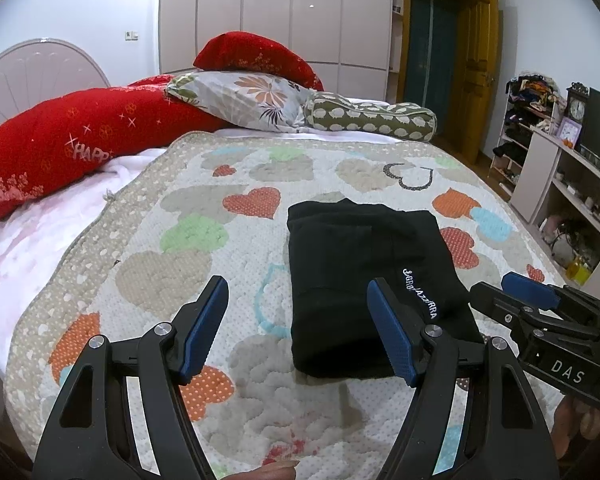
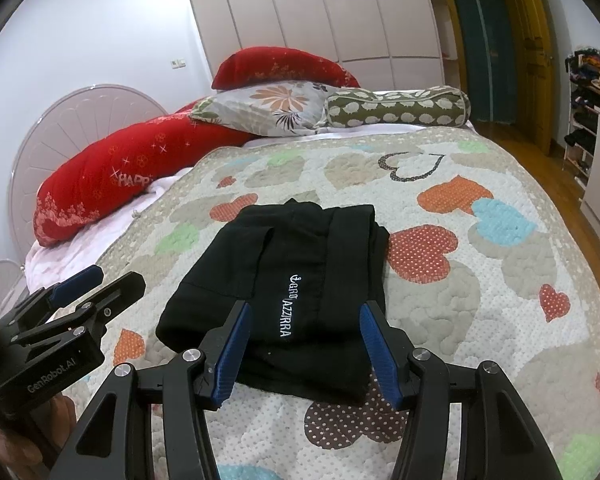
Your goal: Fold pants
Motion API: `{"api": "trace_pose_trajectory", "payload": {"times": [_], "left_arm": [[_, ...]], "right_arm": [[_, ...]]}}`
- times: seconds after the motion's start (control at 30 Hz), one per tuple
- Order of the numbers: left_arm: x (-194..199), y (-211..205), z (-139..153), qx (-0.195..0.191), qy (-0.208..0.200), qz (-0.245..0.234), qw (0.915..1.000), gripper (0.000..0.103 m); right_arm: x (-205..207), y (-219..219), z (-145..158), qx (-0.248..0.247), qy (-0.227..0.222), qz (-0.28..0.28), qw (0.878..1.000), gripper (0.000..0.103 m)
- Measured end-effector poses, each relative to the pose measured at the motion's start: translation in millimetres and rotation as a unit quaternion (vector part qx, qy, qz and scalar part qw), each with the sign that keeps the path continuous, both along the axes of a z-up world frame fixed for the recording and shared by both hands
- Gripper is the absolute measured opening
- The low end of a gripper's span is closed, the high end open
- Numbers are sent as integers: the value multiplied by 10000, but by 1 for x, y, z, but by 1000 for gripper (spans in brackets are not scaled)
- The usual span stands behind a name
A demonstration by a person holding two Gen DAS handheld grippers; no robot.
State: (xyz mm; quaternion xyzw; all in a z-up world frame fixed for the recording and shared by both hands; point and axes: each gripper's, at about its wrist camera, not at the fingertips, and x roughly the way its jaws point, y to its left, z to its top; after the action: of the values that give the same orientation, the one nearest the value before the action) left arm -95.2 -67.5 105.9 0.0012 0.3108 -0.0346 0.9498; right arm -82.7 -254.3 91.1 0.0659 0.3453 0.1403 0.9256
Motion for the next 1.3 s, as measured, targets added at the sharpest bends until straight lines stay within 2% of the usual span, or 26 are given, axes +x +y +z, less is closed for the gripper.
{"api": "trace_pose_trajectory", "payload": {"times": [0.2, 0.43, 0.6, 1.3], "left_arm": [[7, -1, 0, -38, 107, -74, 9999, 73], [14, -9, 6, 160, -43, -177, 9997, 73], [18, -11, 2, 206, 5, -168, 9996, 73], [18, -10, -2, 62, -9, -138, 9999, 73]], "right_arm": [[7, 0, -1, 32, 93, 1, 10000, 58], [15, -1, 2, 27, 53, -47, 10000, 59], [19, 0, -2, 16, 116, -32, 9999, 59], [14, 0, -6, 62, 148, -27, 9999, 59]]}}
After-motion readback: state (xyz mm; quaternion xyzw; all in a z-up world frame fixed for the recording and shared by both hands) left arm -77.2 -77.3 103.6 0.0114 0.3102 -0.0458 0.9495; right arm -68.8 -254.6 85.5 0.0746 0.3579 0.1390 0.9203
